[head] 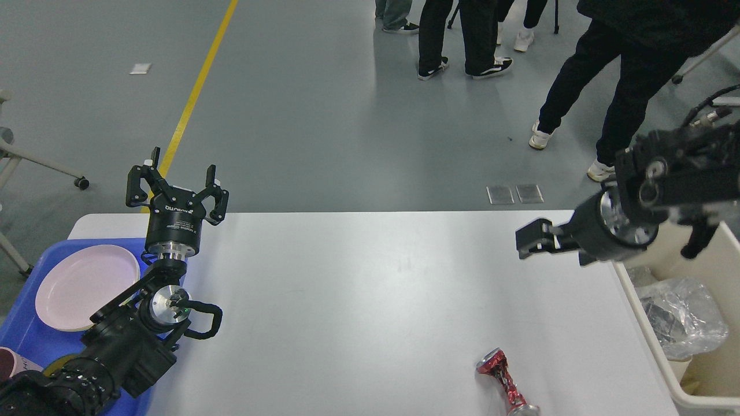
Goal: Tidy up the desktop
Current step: 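Swing the right gripper to the red crushed can and grasp it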
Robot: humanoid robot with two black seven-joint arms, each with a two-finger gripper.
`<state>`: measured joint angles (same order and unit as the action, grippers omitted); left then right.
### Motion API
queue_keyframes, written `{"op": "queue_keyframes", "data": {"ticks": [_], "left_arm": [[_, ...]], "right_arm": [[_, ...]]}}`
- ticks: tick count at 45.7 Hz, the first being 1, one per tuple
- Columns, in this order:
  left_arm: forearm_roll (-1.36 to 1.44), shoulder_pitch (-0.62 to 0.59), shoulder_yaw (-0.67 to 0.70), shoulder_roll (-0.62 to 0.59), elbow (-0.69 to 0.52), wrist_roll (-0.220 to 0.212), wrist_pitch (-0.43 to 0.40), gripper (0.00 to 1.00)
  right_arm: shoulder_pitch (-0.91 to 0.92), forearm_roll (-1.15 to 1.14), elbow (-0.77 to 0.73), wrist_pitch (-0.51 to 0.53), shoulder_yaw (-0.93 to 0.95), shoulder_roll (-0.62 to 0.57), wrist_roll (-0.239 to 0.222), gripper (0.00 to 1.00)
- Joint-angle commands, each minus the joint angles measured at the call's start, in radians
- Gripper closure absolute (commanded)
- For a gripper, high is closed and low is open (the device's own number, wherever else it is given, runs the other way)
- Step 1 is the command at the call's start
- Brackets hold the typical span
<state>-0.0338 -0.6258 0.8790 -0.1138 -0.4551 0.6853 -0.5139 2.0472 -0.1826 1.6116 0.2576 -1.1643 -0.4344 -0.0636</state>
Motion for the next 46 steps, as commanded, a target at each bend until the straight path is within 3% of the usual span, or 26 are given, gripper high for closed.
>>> {"op": "queue_keyframes", "data": {"ticks": [1,14,19,28,46], "left_arm": [[0.000,0.000,0.000,0.000,0.001,0.000,0.000,0.03],[0.000,0.000,0.000,0.000,0.001,0.000,0.000,0.03],[0.000,0.000,0.000,0.000,0.000,0.000,0.000,0.03],[0.000,0.000,0.000,0.000,0.000,0.000,0.000,0.03],[0.000,-0.002,0.000,0.000,0.001,0.000,0.000,0.03]], "right_arm": [[-0.160,0.002,-0.009,-0.076,0.006,-0.066,0.007,0.00],[-0.505,0.002,-0.062,-0.297,0.133,-0.078,0.051,0.00],[-0.530,0.000,-0.090,-0.310,0.146,-0.061,0.090,0.00],[-0.639,-0.002,-0.173,-0.333,0.158,0.009,0.116,0.00],[-0.697,-0.021,-0.174,-0.339,0.166,0.043,0.183,0.00]]}}
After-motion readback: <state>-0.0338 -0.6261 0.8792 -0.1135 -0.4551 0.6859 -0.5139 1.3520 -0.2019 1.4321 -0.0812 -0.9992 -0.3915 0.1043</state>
